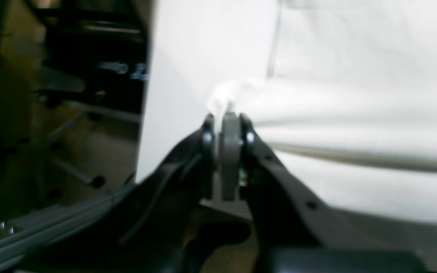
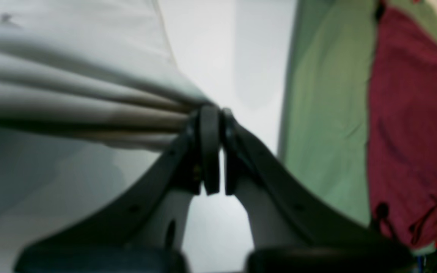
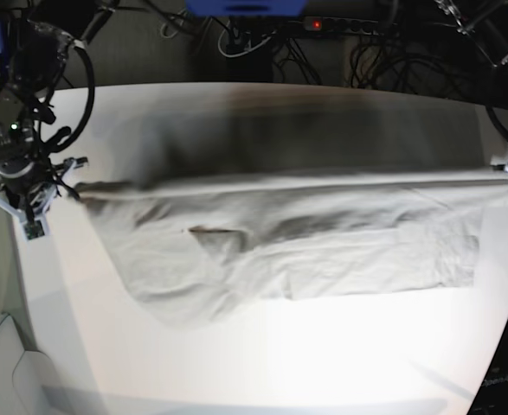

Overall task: Layout the t-shirt on the table in an organized manner, then fold the t-shirt properly
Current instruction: 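Release the t-shirt and raise both grippers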

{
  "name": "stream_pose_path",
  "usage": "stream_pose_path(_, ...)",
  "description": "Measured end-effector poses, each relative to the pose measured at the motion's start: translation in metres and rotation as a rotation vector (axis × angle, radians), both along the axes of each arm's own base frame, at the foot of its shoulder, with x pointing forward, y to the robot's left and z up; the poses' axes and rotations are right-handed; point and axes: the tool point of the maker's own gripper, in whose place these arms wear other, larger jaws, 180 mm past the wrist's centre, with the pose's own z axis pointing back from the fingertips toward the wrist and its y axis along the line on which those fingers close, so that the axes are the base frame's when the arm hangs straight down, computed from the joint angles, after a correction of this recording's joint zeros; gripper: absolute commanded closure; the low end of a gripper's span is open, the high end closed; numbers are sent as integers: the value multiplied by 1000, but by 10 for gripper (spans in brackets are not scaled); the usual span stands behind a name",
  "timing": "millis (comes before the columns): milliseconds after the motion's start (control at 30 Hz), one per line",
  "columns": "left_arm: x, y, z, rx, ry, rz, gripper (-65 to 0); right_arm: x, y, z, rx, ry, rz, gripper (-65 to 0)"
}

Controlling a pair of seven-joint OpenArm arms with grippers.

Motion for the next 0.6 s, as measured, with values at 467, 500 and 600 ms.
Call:
stream_pose_path(467,-29,-19,-41,-32,142,-36,0,-31,-7,-22,-14,90,-14,0)
stream_pose_path(500,-29,-20,-42,-35,143,-37,0,-36,-6,-26,-16,106,-11,0)
stream_pose_path(600,-25,-22,-40,-38,125,-42,0,-49,4,-40,2,158,-12,0)
